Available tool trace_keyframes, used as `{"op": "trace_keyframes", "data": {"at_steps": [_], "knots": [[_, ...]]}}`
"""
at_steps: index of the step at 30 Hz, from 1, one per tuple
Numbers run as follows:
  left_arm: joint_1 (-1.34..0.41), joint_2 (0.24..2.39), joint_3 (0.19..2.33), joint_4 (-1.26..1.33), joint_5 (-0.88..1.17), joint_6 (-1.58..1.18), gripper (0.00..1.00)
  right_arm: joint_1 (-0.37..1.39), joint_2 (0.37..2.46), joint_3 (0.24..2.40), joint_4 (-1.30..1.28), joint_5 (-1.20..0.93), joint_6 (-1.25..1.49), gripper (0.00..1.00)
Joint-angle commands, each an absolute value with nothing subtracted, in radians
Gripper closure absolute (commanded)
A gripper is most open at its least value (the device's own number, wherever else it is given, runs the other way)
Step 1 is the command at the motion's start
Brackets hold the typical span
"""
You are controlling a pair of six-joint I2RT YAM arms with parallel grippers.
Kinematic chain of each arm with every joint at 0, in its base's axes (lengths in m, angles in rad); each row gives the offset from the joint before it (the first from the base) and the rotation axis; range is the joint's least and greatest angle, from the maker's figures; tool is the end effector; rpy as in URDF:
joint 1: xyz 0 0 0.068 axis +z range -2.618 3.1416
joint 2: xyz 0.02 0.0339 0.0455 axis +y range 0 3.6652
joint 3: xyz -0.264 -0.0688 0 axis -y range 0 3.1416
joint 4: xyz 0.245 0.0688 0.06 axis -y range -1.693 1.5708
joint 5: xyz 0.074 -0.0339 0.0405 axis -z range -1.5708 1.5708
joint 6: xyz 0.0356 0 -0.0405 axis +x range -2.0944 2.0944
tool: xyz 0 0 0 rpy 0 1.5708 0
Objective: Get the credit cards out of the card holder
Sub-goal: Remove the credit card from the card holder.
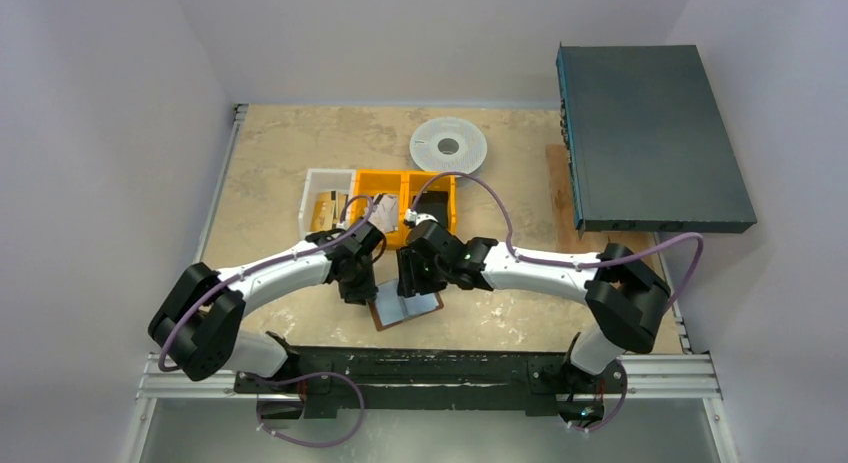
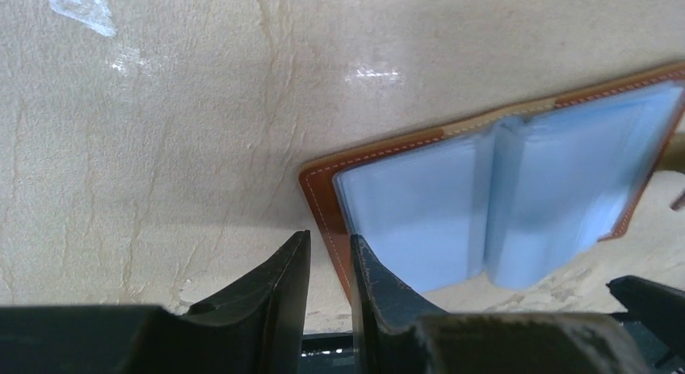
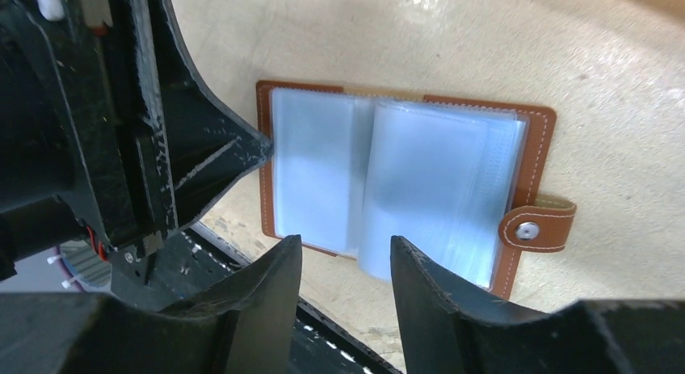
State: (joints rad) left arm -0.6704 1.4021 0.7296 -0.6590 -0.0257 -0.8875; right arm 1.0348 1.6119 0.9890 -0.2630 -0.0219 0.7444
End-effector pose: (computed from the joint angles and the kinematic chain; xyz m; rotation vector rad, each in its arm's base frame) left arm 0.1813 -0.1426 0.1616 -0.3236 2.9273 -0.2218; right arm 0.1700 0.2877 0.1982 -0.3904 2.5989 0.7459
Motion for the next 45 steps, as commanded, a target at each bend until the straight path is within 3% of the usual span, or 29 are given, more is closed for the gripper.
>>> {"op": "trace_keyframes", "data": {"at_steps": [1,4,17,26,33,45], "knots": [[-0.663,1.328,0.742,-0.665,-0.005,-0.857,0.75,1.057,1.582,1.056,-0.32,0.069,0.717,0.55],[-0.641,1.283,0.742,-0.709,-0.01,-0.862,0.73,1.09,1.606,1.095,-0.347,0.099,0.708,0.55],[-0.4,1.149,0.639,-0.724,0.089,-0.874,0.7,1.234,1.856,1.313,-0.49,0.245,0.666,0.31],[-0.381,1.153,0.617,-0.682,0.14,-0.872,0.71,1.272,1.965,1.409,-0.6,0.346,0.668,0.29],[-0.378,1.161,0.612,-0.667,0.155,-0.864,0.71,1.276,2.01,1.416,-0.619,0.316,0.681,0.35],[-0.378,1.209,0.582,-0.603,0.22,-0.847,0.72,1.258,1.97,1.36,-0.551,0.213,0.702,0.65]]}}
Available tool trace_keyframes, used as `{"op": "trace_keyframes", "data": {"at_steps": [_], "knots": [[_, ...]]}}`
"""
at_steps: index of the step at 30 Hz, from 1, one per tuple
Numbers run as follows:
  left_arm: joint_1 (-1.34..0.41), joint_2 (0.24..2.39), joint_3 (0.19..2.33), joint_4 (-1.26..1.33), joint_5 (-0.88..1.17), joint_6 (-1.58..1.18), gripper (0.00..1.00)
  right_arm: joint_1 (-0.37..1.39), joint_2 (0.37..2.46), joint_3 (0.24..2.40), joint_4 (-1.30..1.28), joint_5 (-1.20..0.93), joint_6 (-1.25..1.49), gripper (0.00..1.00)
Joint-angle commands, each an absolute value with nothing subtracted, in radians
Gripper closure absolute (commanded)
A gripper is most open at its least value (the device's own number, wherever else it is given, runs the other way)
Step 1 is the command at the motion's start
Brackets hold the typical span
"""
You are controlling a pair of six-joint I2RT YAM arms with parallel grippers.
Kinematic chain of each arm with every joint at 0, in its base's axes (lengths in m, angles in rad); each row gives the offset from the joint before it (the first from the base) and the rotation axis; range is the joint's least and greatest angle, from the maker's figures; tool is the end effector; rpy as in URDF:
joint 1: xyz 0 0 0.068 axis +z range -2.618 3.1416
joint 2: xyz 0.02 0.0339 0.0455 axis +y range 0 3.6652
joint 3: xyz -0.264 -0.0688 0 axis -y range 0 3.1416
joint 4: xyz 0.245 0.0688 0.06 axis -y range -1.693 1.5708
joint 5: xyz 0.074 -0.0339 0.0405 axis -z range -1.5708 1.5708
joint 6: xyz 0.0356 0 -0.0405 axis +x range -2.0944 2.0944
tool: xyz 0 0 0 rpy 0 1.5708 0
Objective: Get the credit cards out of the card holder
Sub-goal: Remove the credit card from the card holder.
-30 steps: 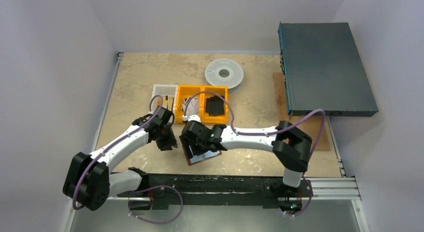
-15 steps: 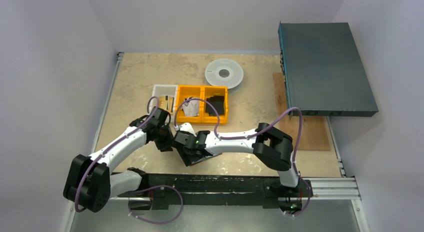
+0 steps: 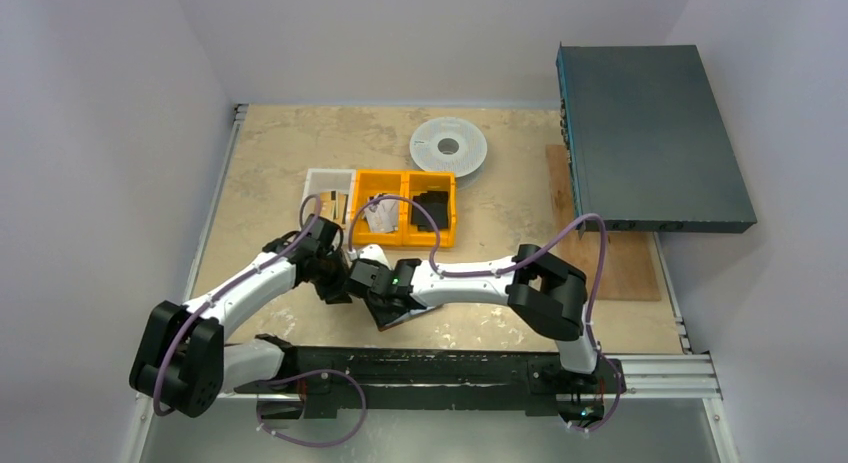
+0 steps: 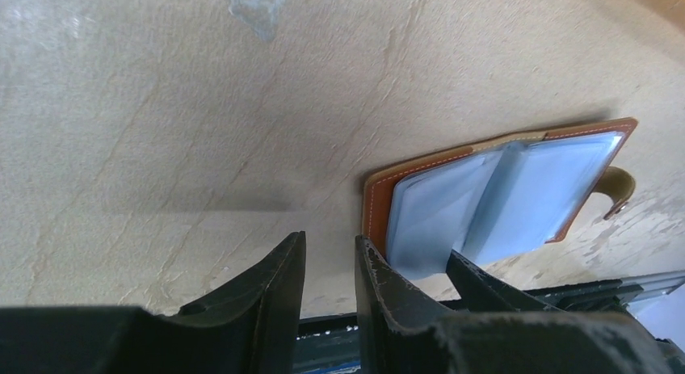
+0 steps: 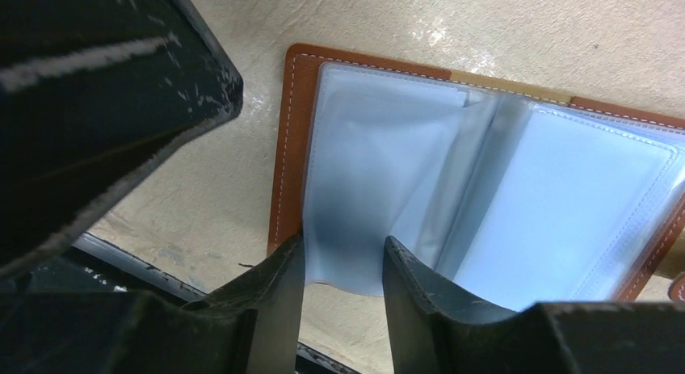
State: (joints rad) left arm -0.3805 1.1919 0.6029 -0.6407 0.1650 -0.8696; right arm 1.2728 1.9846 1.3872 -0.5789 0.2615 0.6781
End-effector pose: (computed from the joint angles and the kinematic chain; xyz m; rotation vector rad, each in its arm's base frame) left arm 0.1797 -0.0782 0.1697 -0.6669 2.8441 -0.4902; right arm 0.1275 0.3836 0.1670 -0.7222 2.5988 0.2473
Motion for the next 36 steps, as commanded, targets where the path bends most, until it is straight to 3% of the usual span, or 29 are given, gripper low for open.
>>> {"op": "trace_keyframes", "data": {"at_steps": [1,10,24,36], "knots": [[-0.379,1.213,0.579,-0.595,0.226,-0.847,0.72,1.253,1.966,1.355,-0.545,0.205,0.703,0.68],[-0.383,1.255,0.531,-0.499,0.311,-0.858,0.73,1.212,1.906,1.323,-0.498,0.122,0.705,0.89],[-0.406,1.289,0.48,-0.381,0.36,-0.9,0.73,1.115,1.769,1.21,-0.36,-0.051,0.739,0.9],[-0.407,1.19,0.482,-0.412,0.359,-0.947,0.92,1.097,1.74,1.172,-0.312,-0.092,0.751,0.92]]}}
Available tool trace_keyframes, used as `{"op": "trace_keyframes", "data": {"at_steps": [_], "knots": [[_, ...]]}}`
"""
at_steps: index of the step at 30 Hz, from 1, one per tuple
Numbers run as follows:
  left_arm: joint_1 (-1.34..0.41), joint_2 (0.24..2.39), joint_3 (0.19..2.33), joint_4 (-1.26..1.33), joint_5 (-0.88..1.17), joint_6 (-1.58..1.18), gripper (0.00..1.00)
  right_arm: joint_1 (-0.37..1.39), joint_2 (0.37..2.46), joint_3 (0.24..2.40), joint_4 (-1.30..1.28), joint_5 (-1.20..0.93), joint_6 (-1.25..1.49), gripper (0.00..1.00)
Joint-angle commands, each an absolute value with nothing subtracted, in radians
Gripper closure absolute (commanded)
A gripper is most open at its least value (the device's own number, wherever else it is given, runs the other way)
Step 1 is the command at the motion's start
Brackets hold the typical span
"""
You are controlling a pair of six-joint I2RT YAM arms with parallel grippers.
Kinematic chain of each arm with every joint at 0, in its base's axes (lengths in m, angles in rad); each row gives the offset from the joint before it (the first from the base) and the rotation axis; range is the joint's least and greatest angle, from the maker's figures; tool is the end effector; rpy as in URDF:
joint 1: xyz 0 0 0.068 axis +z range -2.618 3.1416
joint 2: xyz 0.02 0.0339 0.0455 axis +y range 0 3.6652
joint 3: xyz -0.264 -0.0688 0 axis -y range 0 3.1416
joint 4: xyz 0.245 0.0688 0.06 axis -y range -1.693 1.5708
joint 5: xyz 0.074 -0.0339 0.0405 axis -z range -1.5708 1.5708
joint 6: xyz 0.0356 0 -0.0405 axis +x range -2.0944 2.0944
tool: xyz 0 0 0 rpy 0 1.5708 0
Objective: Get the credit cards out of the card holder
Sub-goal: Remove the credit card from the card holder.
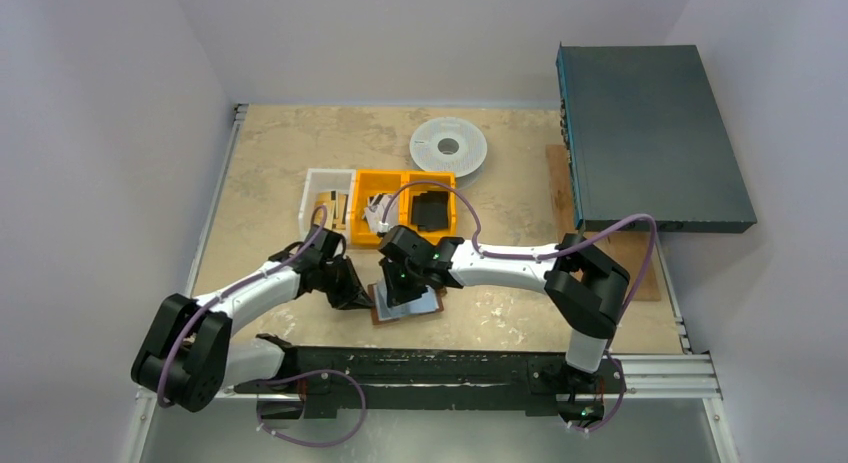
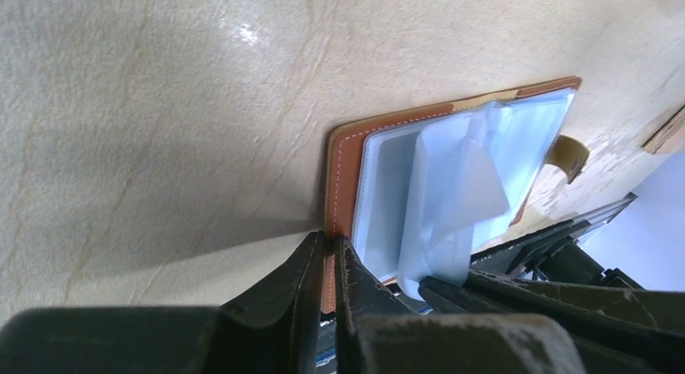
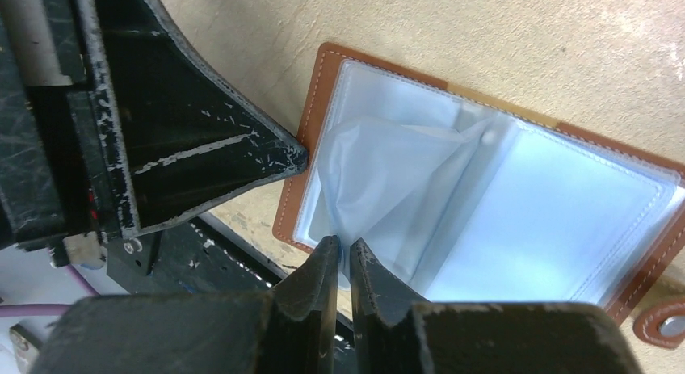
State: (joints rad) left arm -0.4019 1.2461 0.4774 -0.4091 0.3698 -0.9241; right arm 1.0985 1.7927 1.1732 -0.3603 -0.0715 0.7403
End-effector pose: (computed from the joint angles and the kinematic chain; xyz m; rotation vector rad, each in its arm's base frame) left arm 0.1741 -0.0880 0.1375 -0.6562 2.8816 -0.7972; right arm 0.1676 0.3337 0.1867 -0.5189 2.6985 0.7248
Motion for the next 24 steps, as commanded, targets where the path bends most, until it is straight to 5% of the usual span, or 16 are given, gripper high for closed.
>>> {"op": "trace_keyframes", "data": {"at_steps": [1,24], "knots": [[-0.406,1.182,0.486,-0.423,0.353,-0.946,0.95,1.097,1.737,1.171,-0.313,-0.09,0.753,0.92],[-0.517,1.118,0.635,-0.705,0.104,-0.914,0.98,1.074,1.681,1.057,-0.222,-0.127,0.808,0.94]]}}
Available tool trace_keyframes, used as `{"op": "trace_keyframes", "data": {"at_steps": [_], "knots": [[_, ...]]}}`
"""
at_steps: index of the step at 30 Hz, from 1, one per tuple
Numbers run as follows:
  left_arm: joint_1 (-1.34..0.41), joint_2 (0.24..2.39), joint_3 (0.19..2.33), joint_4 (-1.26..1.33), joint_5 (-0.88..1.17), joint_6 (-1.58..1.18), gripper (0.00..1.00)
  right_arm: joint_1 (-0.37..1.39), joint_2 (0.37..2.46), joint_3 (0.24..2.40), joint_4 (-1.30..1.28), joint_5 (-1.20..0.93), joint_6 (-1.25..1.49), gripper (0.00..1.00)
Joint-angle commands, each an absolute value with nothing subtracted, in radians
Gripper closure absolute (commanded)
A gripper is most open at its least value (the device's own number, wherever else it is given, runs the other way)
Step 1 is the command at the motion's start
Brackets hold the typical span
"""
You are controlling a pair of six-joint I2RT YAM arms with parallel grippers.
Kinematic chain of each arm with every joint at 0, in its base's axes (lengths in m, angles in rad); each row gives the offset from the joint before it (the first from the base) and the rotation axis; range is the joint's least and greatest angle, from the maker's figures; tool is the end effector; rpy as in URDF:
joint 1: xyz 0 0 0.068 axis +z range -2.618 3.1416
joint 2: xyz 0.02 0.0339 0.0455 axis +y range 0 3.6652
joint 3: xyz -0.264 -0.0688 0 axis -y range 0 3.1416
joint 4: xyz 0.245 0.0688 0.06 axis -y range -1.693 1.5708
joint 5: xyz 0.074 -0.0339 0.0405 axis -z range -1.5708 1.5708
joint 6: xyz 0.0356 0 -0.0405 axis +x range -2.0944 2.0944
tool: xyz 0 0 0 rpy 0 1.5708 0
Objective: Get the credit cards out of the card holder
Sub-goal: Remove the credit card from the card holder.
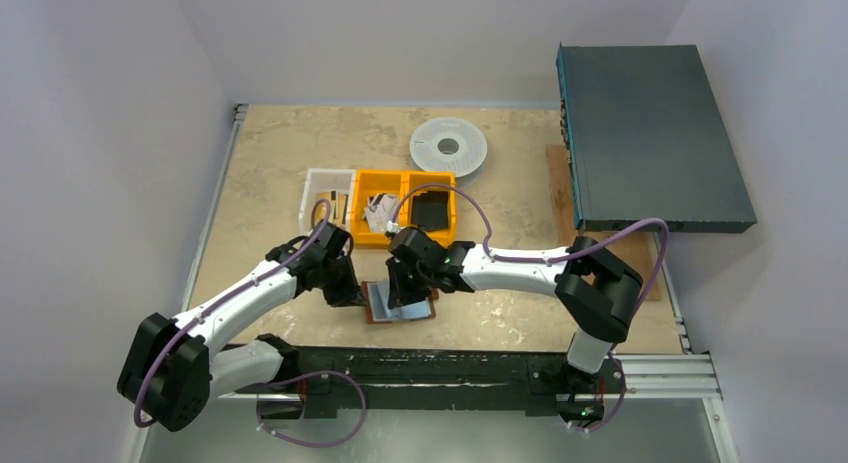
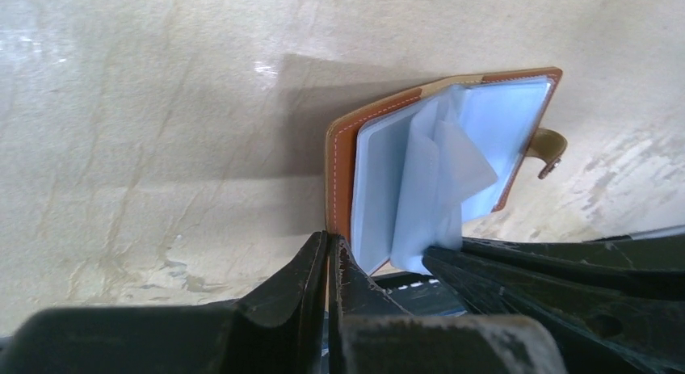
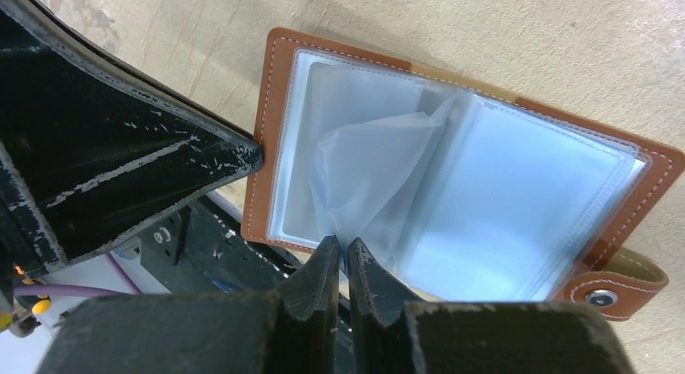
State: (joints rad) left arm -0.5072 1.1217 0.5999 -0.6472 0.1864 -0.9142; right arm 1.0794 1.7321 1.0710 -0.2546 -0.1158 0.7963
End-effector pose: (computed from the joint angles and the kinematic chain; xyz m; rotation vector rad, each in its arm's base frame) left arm 0.1631 -0.0982 0.1809 -0.5319 2.8504 -0.5905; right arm 0.1659 0.3187 0.1843 -0.4371 2.6872 0.8391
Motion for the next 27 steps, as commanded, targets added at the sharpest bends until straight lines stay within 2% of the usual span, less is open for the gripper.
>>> {"op": "trace_keyframes", "data": {"at_steps": [1,7,11,18,24,27], "knots": [[-0.516,1.118,0.633,-0.706,0.098,-0.917,0.98,1.072,1.679,1.056,-0.222,-0.126,0.809,0.94],[-0.517,1.118,0.629,-0.724,0.076,-0.915,0.97,1.062,1.655,1.018,-0.198,-0.134,0.832,0.95],[-0.517,1.105,0.623,-0.732,0.057,-0.907,0.93,1.048,1.632,0.977,-0.175,-0.142,0.853,0.96],[-0.517,1.116,0.62,-0.719,0.076,-0.899,0.93,1.011,1.607,0.889,-0.117,-0.176,0.89,0.96],[-0.524,1.098,0.621,-0.599,0.191,-0.919,0.9,0.997,1.585,0.865,-0.097,-0.186,0.899,0.96],[-0.538,1.164,0.621,-0.49,0.268,-0.959,0.9,0.997,1.585,0.867,-0.088,-0.197,0.899,0.96]]}}
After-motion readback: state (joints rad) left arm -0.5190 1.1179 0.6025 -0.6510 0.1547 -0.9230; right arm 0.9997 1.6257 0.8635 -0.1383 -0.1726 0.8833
